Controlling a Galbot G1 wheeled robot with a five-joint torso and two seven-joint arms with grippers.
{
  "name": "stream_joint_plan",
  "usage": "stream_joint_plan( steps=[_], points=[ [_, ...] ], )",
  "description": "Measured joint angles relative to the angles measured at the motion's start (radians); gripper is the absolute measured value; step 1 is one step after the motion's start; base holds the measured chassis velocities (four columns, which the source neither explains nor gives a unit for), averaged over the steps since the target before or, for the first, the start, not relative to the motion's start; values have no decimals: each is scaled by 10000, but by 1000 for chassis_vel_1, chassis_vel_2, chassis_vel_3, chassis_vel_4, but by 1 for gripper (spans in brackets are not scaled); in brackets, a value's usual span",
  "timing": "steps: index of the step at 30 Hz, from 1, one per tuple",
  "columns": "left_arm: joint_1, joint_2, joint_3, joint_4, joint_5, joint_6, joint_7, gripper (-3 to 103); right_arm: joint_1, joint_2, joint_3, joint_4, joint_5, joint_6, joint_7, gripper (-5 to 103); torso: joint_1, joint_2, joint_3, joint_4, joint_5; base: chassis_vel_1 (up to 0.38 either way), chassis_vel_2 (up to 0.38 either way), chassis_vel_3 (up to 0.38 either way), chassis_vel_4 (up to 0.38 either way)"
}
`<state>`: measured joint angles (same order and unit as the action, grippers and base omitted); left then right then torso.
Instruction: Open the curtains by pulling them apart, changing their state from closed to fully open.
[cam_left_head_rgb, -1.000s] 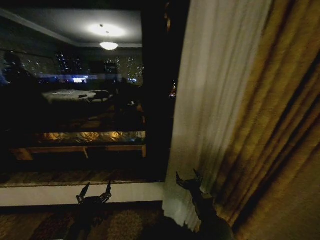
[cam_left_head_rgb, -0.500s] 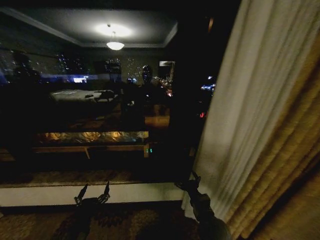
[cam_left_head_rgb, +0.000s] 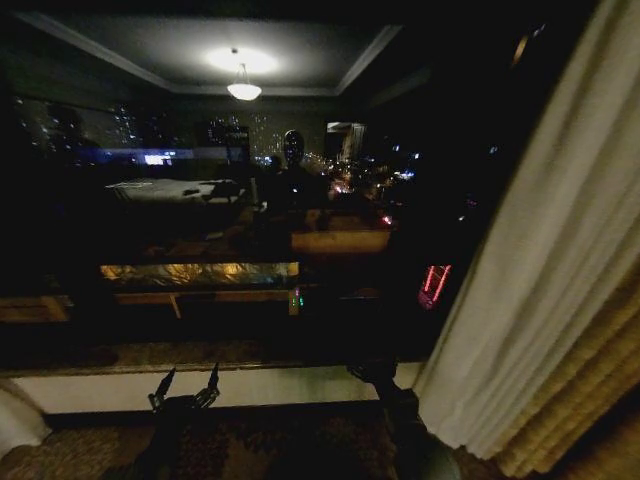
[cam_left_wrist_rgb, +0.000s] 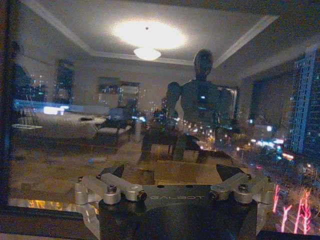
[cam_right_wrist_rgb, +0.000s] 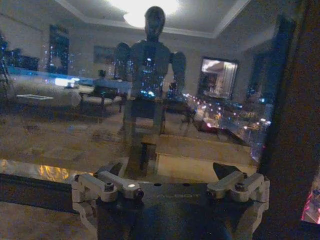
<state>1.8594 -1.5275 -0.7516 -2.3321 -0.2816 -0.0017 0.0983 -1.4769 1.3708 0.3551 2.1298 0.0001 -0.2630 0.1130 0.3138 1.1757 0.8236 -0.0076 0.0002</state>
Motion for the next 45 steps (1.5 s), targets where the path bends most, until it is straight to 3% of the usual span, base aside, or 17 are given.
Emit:
stream_joint_plan(
  steps=[45],
  points=[
    [302,-117,-72,-29,17,-378,43,100,-306,-64,-100,64,-435,354,-212,100,0,0,0,0,0,355,350,-352,-351]
  ],
)
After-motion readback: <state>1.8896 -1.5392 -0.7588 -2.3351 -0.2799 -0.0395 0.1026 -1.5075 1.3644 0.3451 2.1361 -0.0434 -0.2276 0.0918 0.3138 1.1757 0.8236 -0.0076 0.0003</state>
